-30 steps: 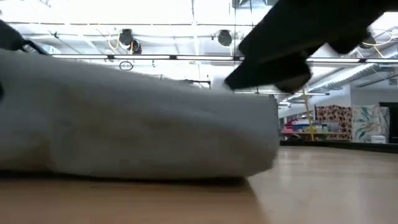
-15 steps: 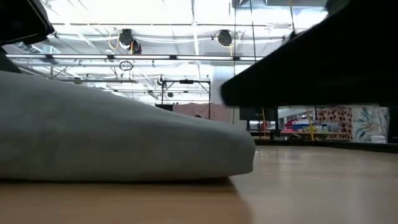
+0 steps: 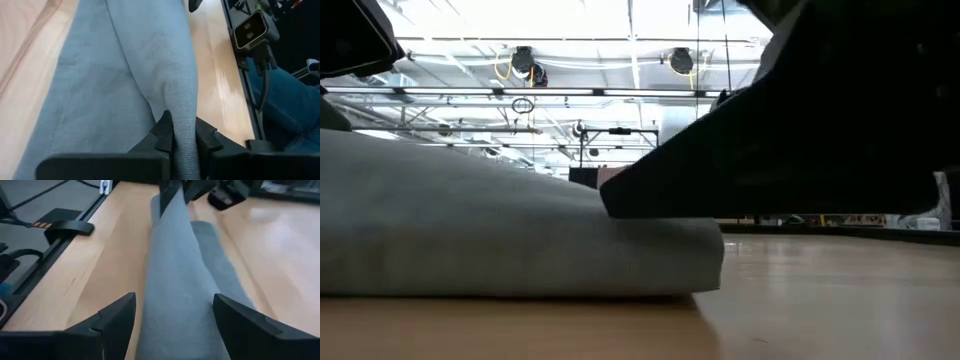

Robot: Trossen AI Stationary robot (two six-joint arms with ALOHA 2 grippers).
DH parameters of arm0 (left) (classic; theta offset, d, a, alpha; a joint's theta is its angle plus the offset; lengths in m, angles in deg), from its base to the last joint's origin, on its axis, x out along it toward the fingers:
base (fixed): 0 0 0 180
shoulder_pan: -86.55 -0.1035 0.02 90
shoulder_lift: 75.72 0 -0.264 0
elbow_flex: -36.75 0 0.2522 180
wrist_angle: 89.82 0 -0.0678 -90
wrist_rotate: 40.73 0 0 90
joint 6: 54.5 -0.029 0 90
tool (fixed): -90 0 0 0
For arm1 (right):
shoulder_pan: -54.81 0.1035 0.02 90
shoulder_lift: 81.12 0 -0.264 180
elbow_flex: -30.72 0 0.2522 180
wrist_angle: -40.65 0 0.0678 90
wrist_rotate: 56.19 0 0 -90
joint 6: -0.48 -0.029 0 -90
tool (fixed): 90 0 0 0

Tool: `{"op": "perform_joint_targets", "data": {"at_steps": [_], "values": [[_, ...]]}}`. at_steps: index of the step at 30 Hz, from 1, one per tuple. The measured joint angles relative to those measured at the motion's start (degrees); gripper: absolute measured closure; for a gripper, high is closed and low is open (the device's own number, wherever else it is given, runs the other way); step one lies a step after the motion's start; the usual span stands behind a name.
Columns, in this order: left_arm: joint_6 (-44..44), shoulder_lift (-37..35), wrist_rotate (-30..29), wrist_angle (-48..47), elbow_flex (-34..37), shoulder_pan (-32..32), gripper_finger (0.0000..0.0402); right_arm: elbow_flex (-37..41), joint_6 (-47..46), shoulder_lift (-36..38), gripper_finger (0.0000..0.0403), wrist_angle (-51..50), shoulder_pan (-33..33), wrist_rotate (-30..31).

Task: Roll towel
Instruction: Roll the gray towel

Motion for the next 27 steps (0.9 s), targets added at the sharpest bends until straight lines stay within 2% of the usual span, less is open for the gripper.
{"op": "perform_joint_targets", "data": {"at_steps": [4, 9, 12, 16, 20, 23, 25, 27], "values": [[-0.17, 0.0, -0.01, -0.27, 0.0, 0.11, 0.0369, -0.02, -2.55, -0.27, 0.0147, -2.1, -0.72, -3.11], [-0.48, 0.0, -0.38, -0.44, 0.0, 0.11, 0.0368, -0.02, -5.59, -1.94, 0.0148, -2.1, -0.89, -3.33], [-0.45, 0.0, -0.47, -0.54, 0.0, 0.11, 0.0368, -0.02, -8.86, -2.01, 0.0161, -2.66, -0.97, -2.92], [-0.45, 0.02, -0.53, -0.97, 0.0, 0.11, 0.0368, -0.04, -12.74, -2.01, 0.022, -3.04, -1.23, -2.85], [-0.15, 0.02, -2.0, -2.27, -0.04, 0.47, 0.0366, -0.07, -17.59, -1.95, 0.0309, -4.24, -1.54, -2.81], [-0.35, 0.02, -1.9, -3.6, -0.04, 0.95, 0.0346, -0.07, -20.39, -1.94, 0.0376, -4.24, -1.71, -3.86], [-0.34, -0.3, -0.76, -5.53, -0.04, 1.26, 0.0319, -0.09, -22.05, -1.67, 0.0392, -4.28, -1.89, -5.33], [0.15, -1.41, 0.37, -7.73, -0.04, 1.36, 0.0288, -0.09, -24.33, -1.25, 0.0385, -4.47, -2.41, -6.98]]}}
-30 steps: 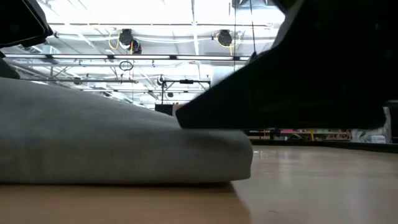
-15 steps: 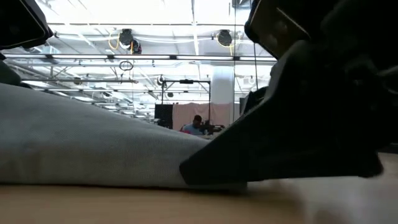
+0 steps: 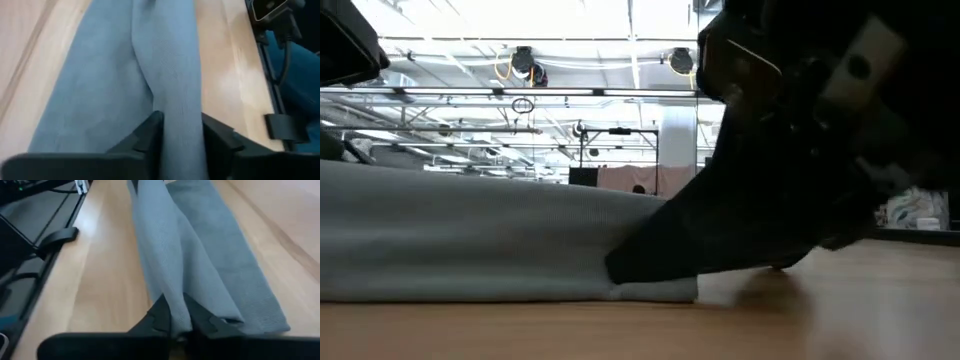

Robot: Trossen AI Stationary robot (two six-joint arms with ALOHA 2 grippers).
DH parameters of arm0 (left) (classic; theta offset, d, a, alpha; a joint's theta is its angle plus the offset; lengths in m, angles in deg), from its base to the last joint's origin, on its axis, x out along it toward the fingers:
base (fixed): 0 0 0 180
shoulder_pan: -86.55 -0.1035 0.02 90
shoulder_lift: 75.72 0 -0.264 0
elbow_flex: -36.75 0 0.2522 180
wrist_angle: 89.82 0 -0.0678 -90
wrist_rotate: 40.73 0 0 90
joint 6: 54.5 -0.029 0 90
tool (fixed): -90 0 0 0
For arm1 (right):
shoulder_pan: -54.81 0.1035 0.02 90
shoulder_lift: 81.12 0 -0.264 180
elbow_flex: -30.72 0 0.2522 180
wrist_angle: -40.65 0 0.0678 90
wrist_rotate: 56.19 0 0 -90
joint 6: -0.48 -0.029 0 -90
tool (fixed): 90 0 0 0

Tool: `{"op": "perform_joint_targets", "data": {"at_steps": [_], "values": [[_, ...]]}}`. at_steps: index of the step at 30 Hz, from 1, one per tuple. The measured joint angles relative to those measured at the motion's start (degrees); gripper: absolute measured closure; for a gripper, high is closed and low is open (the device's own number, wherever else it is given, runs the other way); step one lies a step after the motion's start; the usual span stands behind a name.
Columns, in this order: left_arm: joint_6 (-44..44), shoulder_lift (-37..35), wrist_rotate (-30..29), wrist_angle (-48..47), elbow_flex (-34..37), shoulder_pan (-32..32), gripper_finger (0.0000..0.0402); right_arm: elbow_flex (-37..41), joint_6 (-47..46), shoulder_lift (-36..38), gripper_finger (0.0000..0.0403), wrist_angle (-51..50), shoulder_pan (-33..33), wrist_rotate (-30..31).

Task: Roll towel
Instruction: Roll the gray towel

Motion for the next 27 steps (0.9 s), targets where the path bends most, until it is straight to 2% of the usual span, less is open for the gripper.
{"op": "perform_joint_targets", "data": {"at_steps": [6, 11, 14, 21, 27], "values": [[1.03, -6.46, -0.33, -5.11, 0.0, 0.05, 0.0192, 0.01, -7.42, 1.56, 0.0391, -0.24, -2.49, -7.31], [-2.09, -10.95, -5.89, -6.59, 0.0, 2.33, 0.0144, -0.08, -12.59, 1.8, 0.0395, -0.48, -3.83, -10.1], [-4.7, -10.61, -11.35, -6.52, 0.0, 4.95, 0.0138, -0.11, -16.05, 1.82, 0.0393, -0.78, -4.54, -11.84], [-5.65, -4.49, -18.0, -6.28, 0.0, 9.59, 0.0136, -0.11, -19.9, 1.8, 0.0393, -0.64, -5.95, -15.45], [-12.61, 0.51, -23.28, -5.83, -1.48, 10.51, 0.0136, -0.11, -22.81, 1.8, 0.0394, -1.04, -6.5, -16.96]]}}
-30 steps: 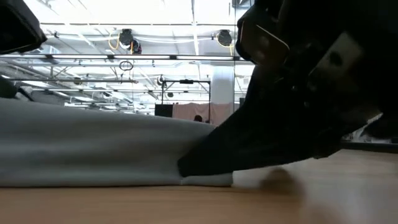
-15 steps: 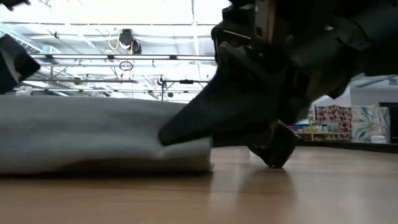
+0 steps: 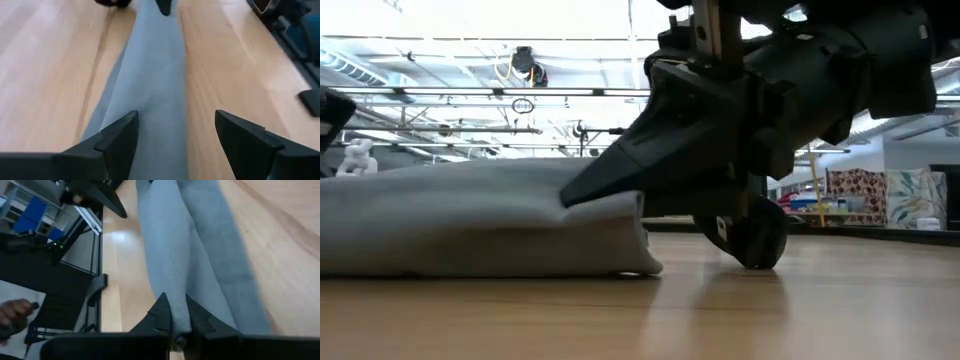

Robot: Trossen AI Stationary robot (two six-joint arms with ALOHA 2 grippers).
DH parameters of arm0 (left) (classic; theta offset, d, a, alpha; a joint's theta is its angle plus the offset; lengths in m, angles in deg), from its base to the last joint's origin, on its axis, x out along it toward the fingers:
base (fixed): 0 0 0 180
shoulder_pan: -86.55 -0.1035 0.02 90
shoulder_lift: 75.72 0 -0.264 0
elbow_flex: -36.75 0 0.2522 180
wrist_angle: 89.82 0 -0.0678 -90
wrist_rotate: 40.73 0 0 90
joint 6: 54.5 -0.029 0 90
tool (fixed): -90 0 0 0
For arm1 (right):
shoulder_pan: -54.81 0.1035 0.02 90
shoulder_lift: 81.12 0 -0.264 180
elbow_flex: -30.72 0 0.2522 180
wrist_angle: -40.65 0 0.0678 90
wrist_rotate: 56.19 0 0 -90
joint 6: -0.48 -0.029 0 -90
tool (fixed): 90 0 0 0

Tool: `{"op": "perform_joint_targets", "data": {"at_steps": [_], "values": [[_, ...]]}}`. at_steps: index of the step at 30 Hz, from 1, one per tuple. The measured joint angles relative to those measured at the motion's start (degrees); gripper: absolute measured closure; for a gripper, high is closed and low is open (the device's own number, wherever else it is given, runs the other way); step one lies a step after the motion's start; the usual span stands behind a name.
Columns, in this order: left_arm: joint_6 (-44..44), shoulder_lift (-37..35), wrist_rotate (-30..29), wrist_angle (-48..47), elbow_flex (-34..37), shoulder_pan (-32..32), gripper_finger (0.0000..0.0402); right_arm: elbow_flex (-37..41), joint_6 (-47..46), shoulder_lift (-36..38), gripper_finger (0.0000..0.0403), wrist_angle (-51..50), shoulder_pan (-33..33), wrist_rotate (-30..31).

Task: Roll towel
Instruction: Roll the gray towel

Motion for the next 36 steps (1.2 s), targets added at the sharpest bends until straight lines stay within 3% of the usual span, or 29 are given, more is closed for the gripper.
{"op": "perform_joint_targets", "data": {"at_steps": [5, 11, 14, 20, 22, 24, 29, 36], "values": [[-4.29, 2.94, -0.64, -0.69, -0.97, -1.08, 0.0136, -0.02, -1.73, -0.09, 0.0394, 0.15, 0.01, -0.88], [1.49, 3.54, 3.44, -3.87, -0.99, -3.73, 0.0155, 0.0, -2.24, -0.09, 0.0393, 0.04, 0.02, -1.93], [1.95, 3.54, 6.0, -4.11, -1.01, -4.91, 0.0207, 0.03, -1.57, -0.09, 0.0386, 0.04, 0.04, -1.99], [1.66, 3.34, 12.21, -2.71, -1.13, -6.86, 0.0366, 0.12, 2.08, 1.5, 0.0345, -2.08, 0.22, -2.6], [1.56, 3.34, 13.99, -2.04, -1.16, -7.28, 0.0387, 0.22, 3.01, 3.03, 0.0327, -5.32, 0.22, -2.63], [1.9, 3.34, 15.69, -1.25, -1.16, -7.89, 0.0381, 0.34, 4.66, 5.15, 0.0308, -9.92, 0.22, -3.16], [3.44, 3.34, 23.12, 1.65, -1.16, -10.57, 0.0376, 0.56, 16.76, 11.48, 0.0262, -20.2, 1.64, -1.55], [4.13, 3.06, 32.64, 5.41, -1.0, -14.61, 0.0392, 0.31, 43.17, 12.33, 0.0207, -13.84, 8.44, 10.42]]}}
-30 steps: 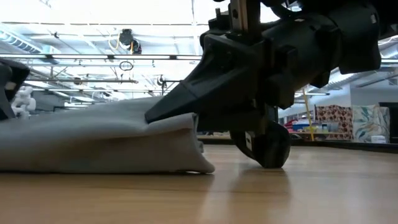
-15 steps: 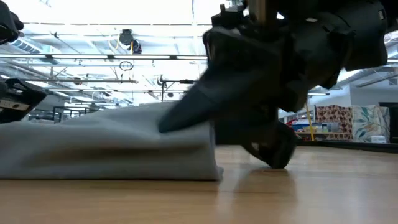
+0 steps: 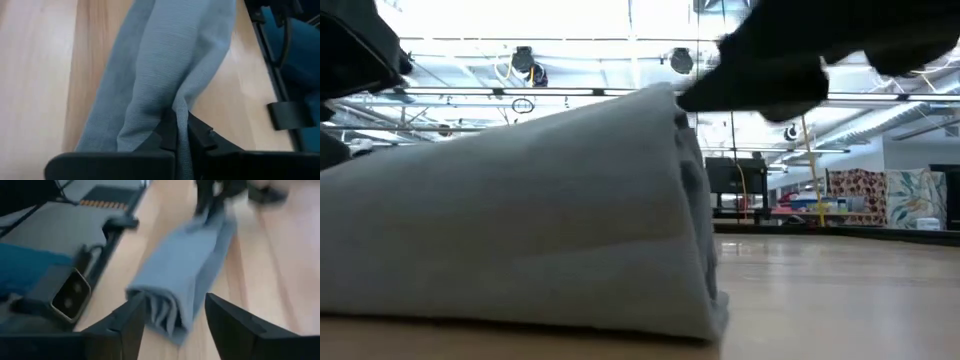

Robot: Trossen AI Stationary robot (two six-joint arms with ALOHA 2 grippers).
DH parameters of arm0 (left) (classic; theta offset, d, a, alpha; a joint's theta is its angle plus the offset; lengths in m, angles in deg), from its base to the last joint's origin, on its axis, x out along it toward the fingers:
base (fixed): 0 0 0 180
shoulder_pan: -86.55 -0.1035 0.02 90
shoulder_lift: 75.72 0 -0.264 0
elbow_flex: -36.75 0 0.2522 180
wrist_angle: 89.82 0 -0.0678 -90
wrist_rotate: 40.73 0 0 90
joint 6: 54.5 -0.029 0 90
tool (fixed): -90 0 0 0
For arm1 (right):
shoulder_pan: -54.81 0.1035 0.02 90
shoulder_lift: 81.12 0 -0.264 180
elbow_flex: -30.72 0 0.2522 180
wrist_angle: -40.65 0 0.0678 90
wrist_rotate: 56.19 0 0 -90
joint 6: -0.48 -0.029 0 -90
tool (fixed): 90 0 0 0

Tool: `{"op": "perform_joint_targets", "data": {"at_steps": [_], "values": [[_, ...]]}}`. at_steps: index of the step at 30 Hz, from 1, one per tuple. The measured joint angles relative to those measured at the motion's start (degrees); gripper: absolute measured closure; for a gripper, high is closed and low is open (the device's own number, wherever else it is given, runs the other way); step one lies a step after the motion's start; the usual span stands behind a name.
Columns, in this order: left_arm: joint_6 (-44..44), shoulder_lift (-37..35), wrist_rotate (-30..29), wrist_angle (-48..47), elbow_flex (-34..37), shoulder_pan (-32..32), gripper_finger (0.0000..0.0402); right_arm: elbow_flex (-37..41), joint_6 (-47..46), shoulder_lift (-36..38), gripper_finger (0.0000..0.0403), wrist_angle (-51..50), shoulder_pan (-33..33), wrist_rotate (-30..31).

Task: Roll towel
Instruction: Roll the gray towel

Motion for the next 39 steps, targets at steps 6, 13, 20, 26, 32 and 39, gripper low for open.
{"op": "perform_joint_targets", "data": {"at_steps": [6, 13, 20, 26, 32, 39], "values": [[3.92, -0.66, 3.94, -0.31, 0.03, -2.77, 0.0386, 0.06, 0.31, -0.98, 0.0168, 0.78, 3.75, 9.23], [5.29, -0.66, 5.19, -0.18, 0.03, -5.0, 0.0386, -0.07, -6.58, -2.87, 0.0114, 3.33, 4.21, 11.79], [5.29, -0.68, 7.64, -0.23, 0.02, -6.5, 0.0385, -0.07, -13.95, -6.42, 0.0123, 8.67, 3.45, 12.05], [5.4, -0.69, 9.46, -0.25, 0.01, -7.27, 0.0385, -0.07, -17.02, -4.47, 0.0188, 8.35, 3.89, 12.43], [6.79, -0.7, 10.0, 0.05, 0.01, -8.91, 0.0384, -0.7, -20.25, -2.8, 0.0255, 10.24, 3.69, 16.37], [6.69, -0.7, 10.32, 0.01, 0.03, -10.18, 0.0384, -4.83, -18.12, -8.66, 0.0333, 16.64, 2.57, 19.49]]}}
